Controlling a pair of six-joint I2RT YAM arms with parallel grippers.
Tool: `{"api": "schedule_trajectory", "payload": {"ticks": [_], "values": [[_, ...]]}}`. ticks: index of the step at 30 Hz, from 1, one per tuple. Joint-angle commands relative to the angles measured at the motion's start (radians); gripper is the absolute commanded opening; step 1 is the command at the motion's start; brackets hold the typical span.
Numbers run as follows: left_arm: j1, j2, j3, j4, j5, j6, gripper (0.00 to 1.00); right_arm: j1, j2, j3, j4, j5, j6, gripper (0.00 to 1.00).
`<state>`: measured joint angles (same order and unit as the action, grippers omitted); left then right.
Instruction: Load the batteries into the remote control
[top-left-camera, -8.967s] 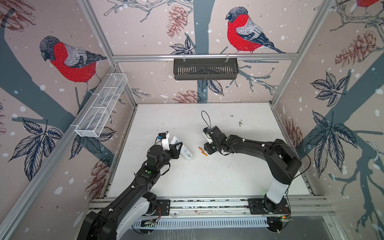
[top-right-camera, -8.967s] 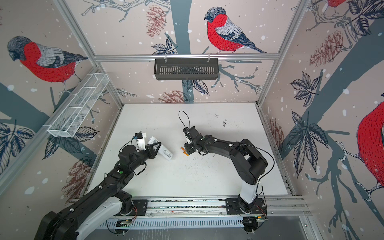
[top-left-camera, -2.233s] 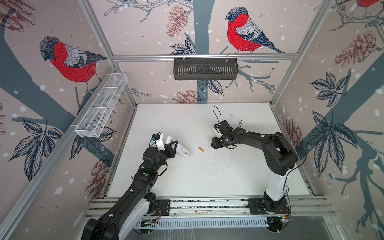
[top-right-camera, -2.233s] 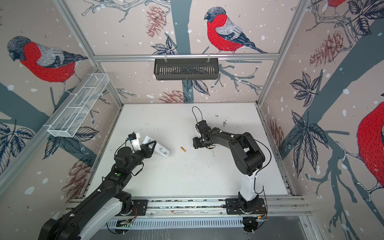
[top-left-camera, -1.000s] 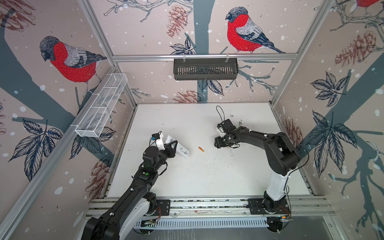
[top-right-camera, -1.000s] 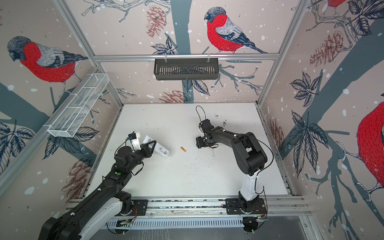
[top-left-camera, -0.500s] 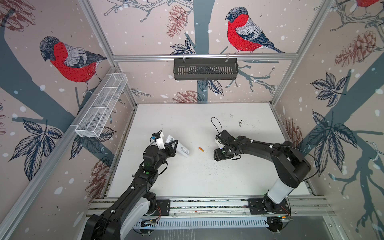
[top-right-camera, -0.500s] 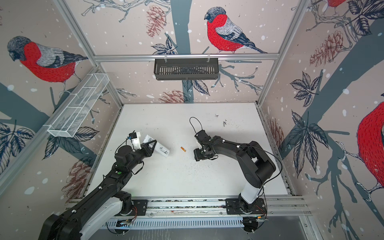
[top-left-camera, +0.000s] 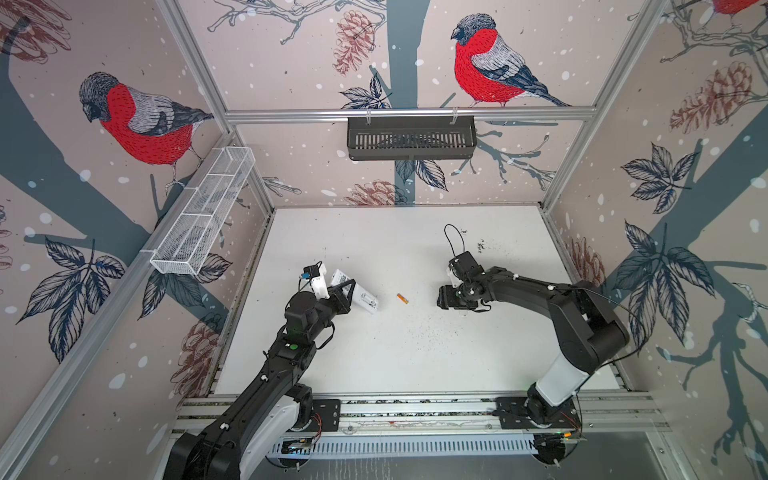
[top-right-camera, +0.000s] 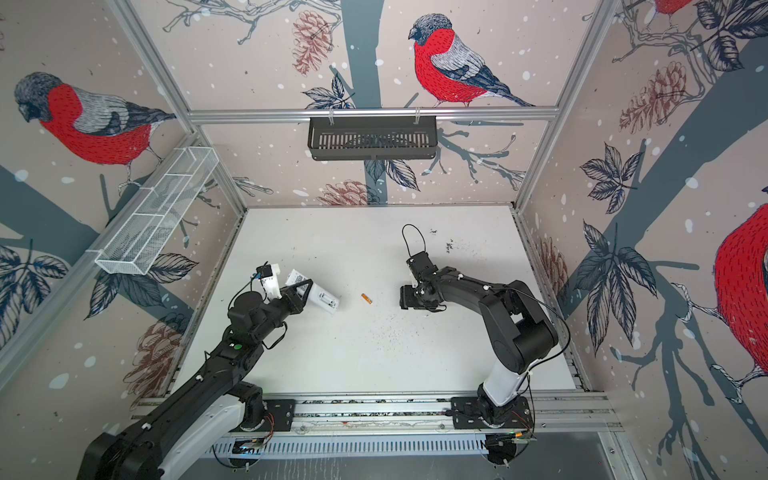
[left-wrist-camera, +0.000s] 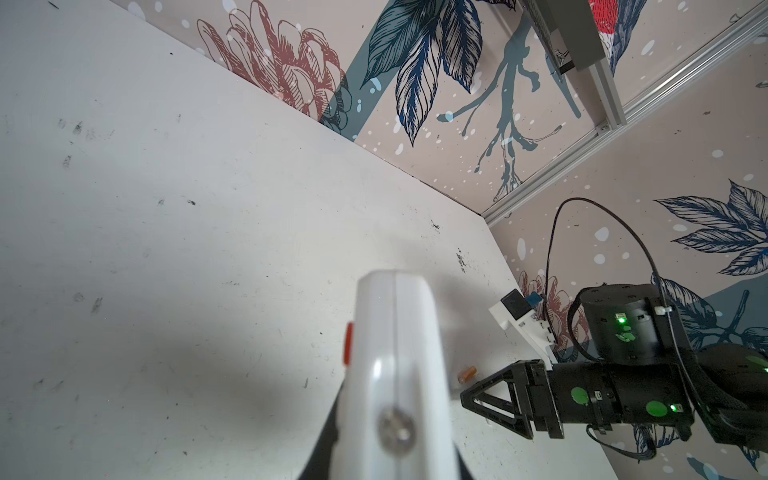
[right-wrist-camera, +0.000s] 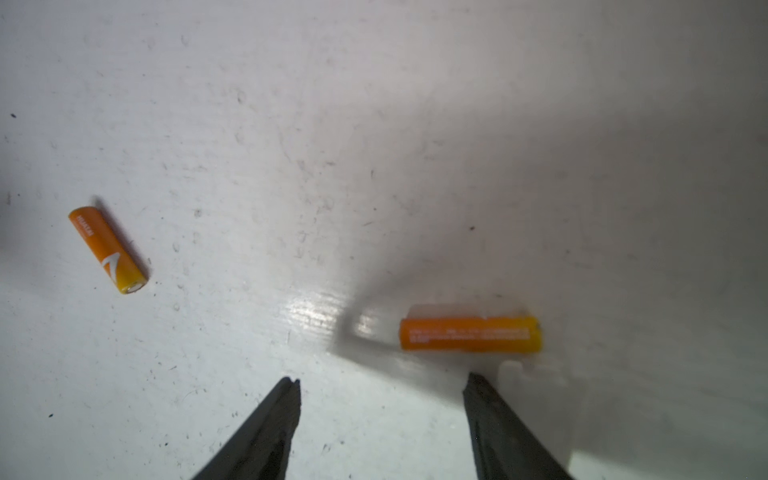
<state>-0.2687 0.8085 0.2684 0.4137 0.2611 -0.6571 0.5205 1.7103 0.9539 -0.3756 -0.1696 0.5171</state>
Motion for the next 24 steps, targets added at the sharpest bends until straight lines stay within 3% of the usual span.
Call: {"api": "schedule_trajectory", "payload": {"ticks": [1, 15, 24], "values": [[0.002, -0.012, -0.001, 0.030, 0.001, 0.000, 0.00, -0.021, 0.034, 0.004, -0.078, 0.071, 0.026, 0.67], [0.003, -0.024, 0.000, 0.018, -0.004, 0.004, 0.00, -0.029, 0.162, 0.129, -0.112, 0.158, 0.049, 0.65], [0.002, -0.051, -0.004, -0.001, -0.019, 0.006, 0.00, 0.040, 0.252, 0.225, -0.185, 0.266, 0.060, 0.41]]}}
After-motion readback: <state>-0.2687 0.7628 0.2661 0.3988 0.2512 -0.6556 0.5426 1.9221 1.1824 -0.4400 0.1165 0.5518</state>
